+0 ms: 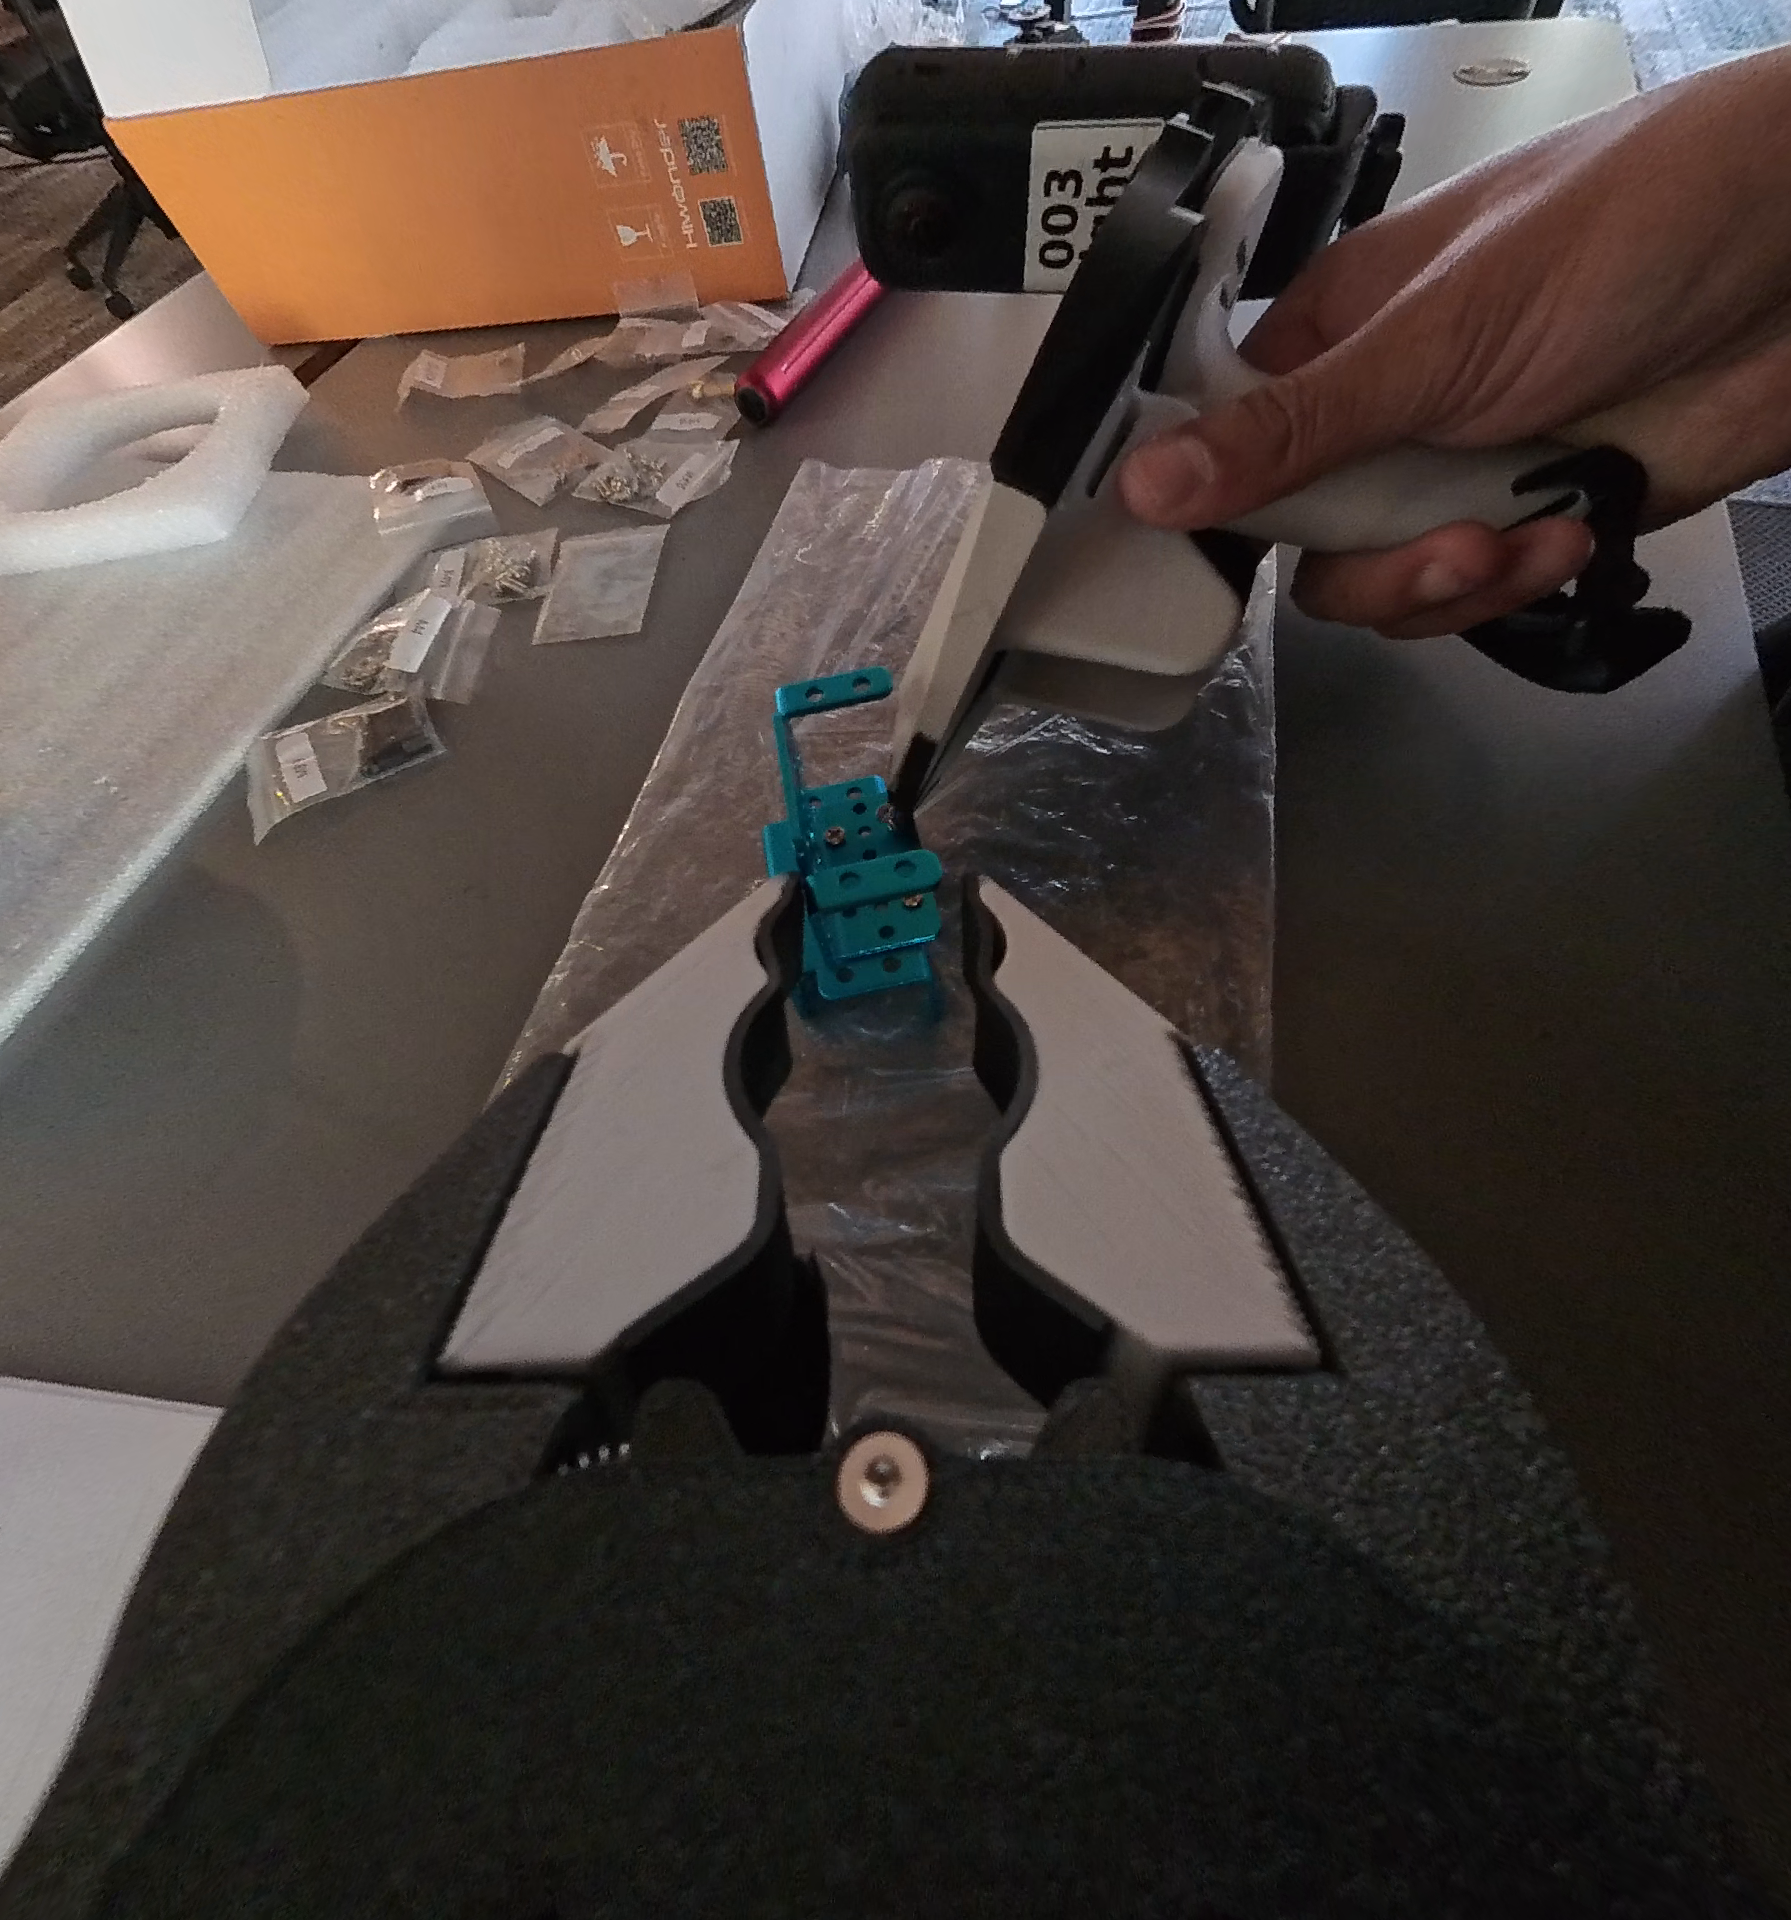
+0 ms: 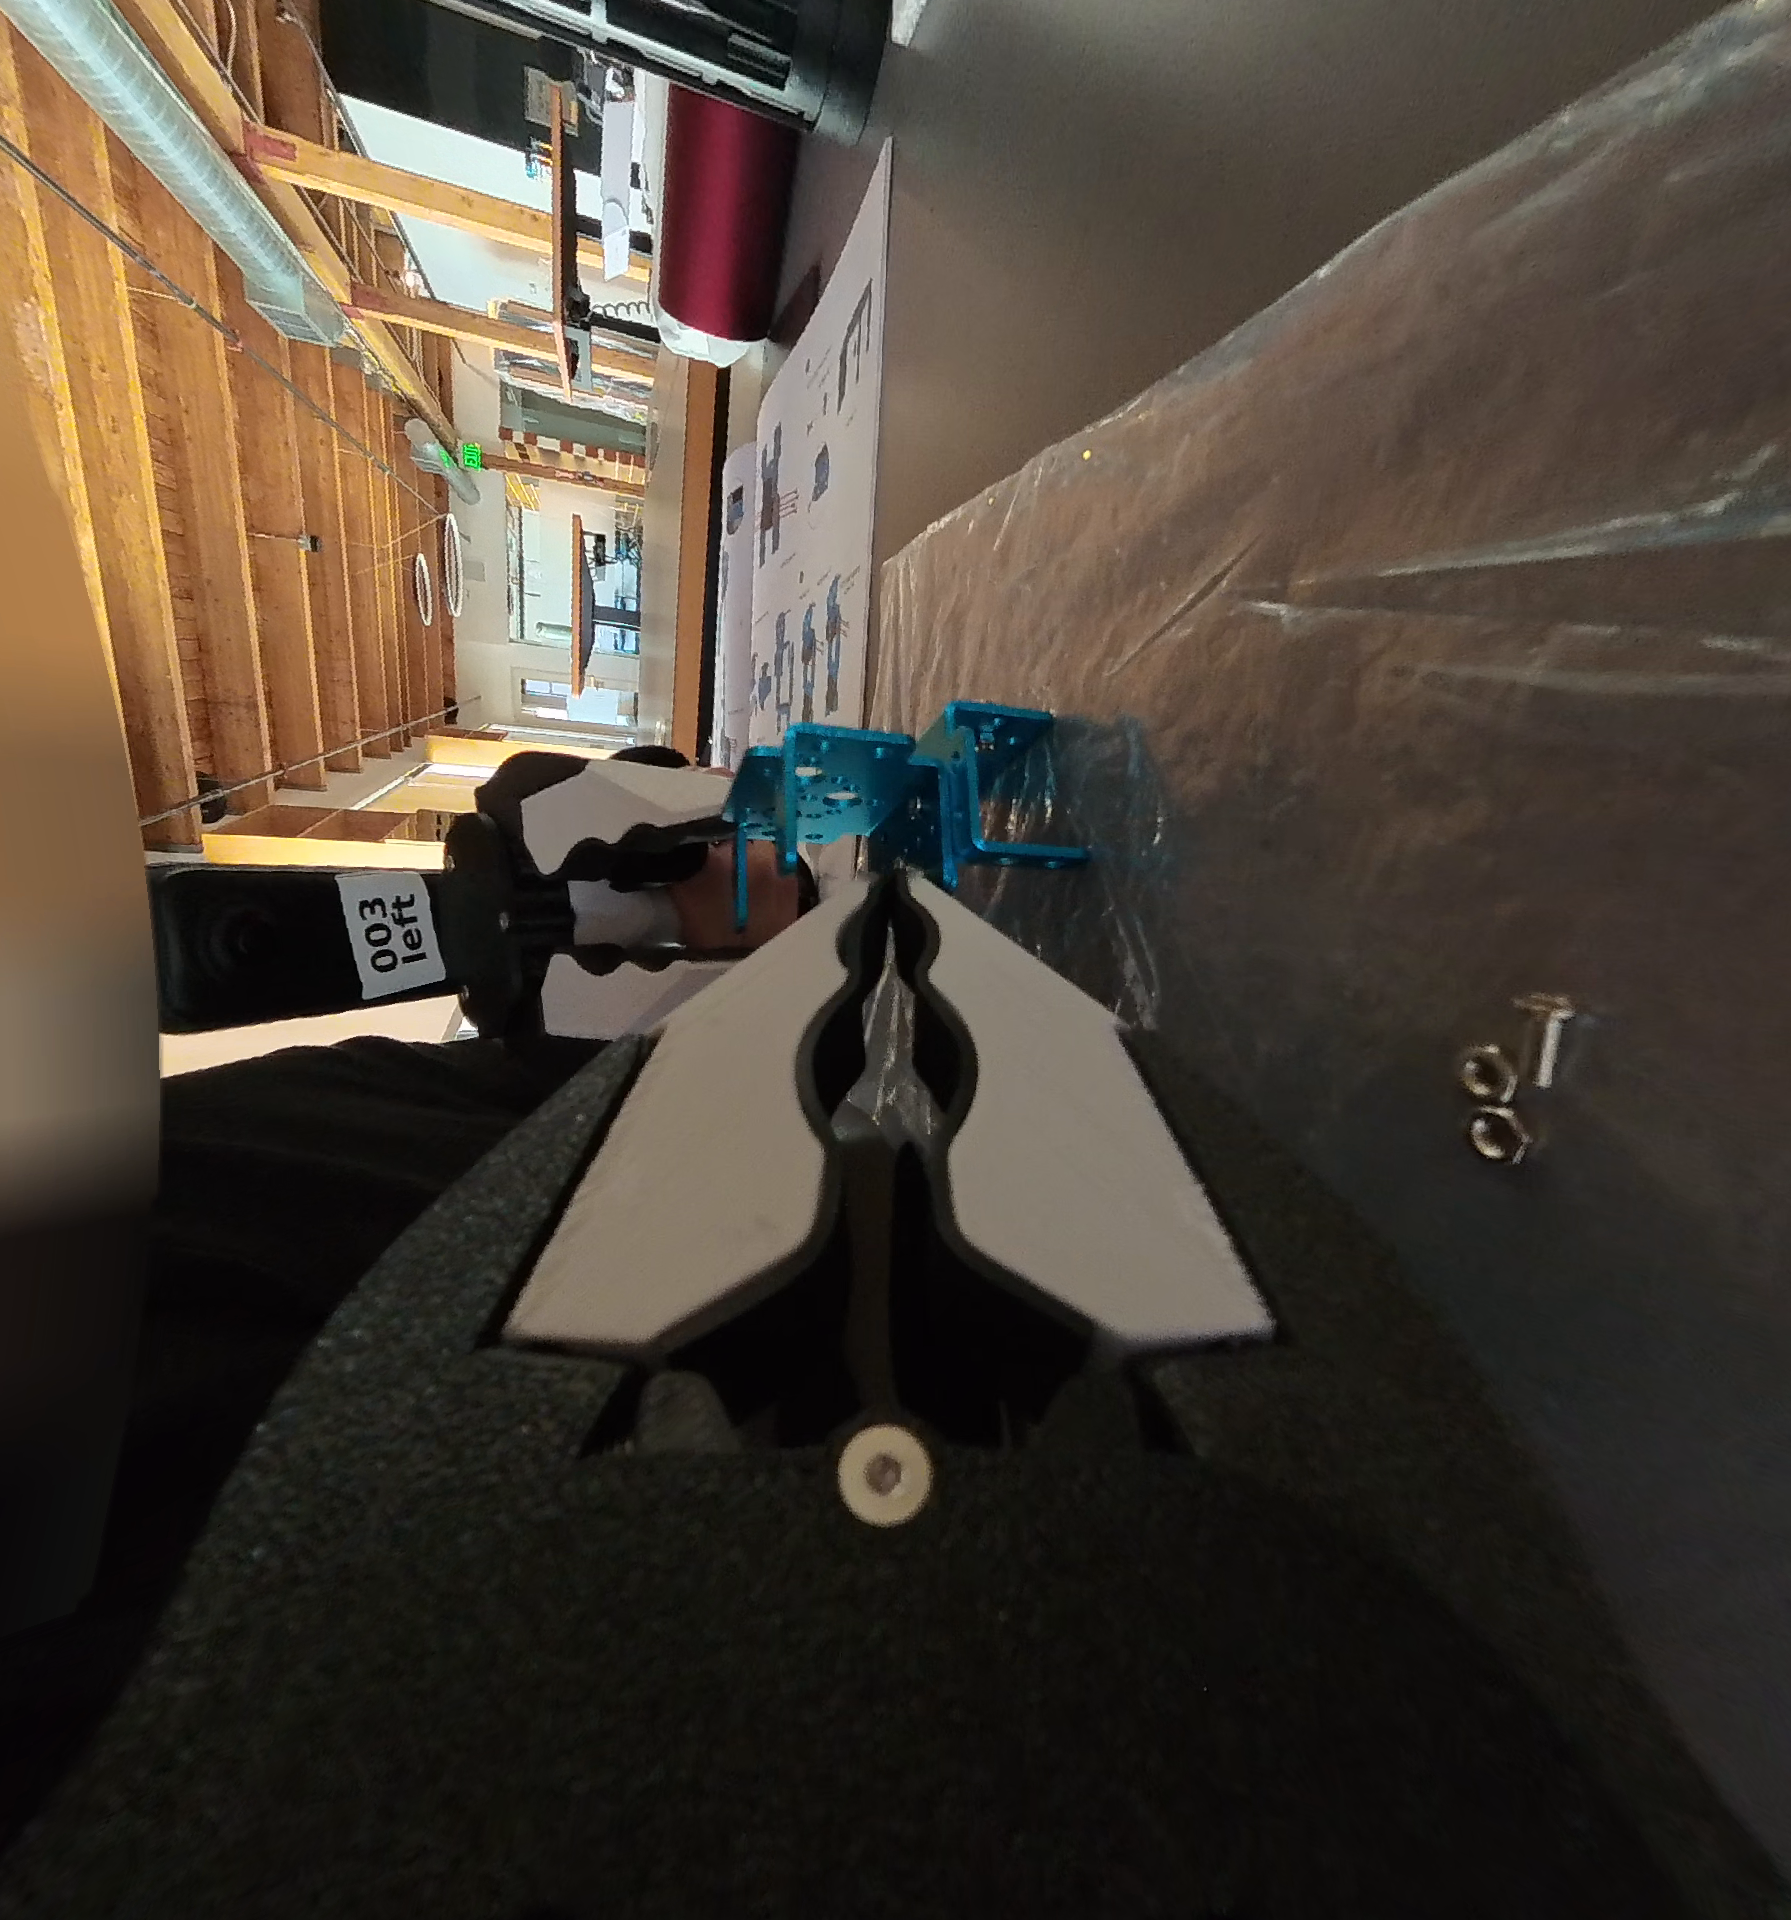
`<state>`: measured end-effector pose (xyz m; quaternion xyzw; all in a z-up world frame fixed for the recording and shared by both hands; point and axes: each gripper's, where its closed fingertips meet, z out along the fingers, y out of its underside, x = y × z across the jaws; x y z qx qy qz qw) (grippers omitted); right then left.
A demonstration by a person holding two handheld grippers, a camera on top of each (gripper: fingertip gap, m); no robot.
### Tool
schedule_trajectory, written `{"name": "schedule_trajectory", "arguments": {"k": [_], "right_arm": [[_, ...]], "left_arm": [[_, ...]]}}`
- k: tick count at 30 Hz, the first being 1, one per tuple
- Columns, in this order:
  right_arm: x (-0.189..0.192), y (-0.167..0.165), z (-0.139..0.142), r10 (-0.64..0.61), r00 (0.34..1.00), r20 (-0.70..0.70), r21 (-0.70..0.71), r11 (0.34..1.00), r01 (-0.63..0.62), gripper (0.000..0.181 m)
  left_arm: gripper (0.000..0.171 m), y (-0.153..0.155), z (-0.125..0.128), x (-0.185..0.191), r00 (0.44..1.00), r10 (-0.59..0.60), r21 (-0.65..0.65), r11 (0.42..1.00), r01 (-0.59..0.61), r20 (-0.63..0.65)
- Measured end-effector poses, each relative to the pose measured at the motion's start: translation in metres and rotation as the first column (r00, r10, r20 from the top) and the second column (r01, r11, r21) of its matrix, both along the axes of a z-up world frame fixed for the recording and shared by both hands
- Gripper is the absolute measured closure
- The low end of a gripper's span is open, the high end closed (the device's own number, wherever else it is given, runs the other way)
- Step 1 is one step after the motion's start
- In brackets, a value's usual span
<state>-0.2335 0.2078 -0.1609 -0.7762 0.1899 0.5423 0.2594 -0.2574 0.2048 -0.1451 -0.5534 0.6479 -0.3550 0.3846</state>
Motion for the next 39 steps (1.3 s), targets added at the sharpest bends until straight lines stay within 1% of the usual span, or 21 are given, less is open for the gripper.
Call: {"name": "schedule_trajectory", "arguments": {"k": [7,11,13,14,15,20,25,28,33,36,39], "right_arm": [[0.000,-0.001,0.001,0.008,1.000,0.012,0.012,1.000,-0.009,0.181],[0.006,-0.004,0.005,0.011,0.995,0.102,0.080,0.997,-0.019,0.181],[0.009,-0.004,0.002,0.011,0.983,0.184,0.105,0.994,-0.031,0.181],[0.008,-0.003,0.003,0.018,0.979,0.203,0.128,0.991,-0.045,0.181],[0.004,-0.002,0.005,0.026,0.978,0.205,0.148,0.987,-0.057,0.181],[-0.008,0.001,0.005,0.053,0.982,0.184,0.154,0.985,-0.082,0.181],[-0.004,0.003,-0.001,0.048,0.974,0.220,0.141,0.987,-0.081,0.181],[-0.003,0.003,0.004,0.038,0.980,0.193,0.153,0.986,-0.069,0.181],[-0.004,0.003,0.009,0.041,0.976,0.215,0.183,0.980,-0.082,0.181],[-0.008,0.003,-0.001,0.069,0.968,0.241,0.152,0.982,-0.108,0.181],[-0.006,0.003,0.000,0.059,0.970,0.237,0.151,0.984,-0.096,0.181]], "left_arm": [[0.141,0.001,0.000,0.000,1.000,0.006,-0.005,1.000,-0.006,0.002],[0.141,0.003,0.000,0.000,1.000,0.013,-0.007,1.000,-0.013,0.002],[0.141,0.003,0.000,0.000,1.000,0.015,-0.007,1.000,-0.015,-0.002],[0.141,0.003,0.000,0.001,1.000,0.015,-0.008,1.000,-0.015,-0.002],[0.141,0.003,0.000,0.001,1.000,0.015,-0.008,1.000,-0.015,-0.002],[0.141,0.003,-0.001,0.001,1.000,0.016,-0.006,1.000,-0.016,-0.005],[0.142,0.003,-0.001,0.001,1.000,0.014,-0.003,1.000,-0.014,-0.007],[0.142,0.003,-0.001,0.001,1.000,0.016,-0.006,1.000,-0.016,-0.005],[0.142,0.003,-0.001,0.001,1.000,0.016,-0.006,1.000,-0.016,-0.005],[0.142,0.003,-0.001,0.001,1.000,0.014,0.000,1.000,-0.014,-0.005],[0.142,0.003,-0.001,0.001,1.000,0.014,0.000,1.000,-0.014,-0.005]]}}
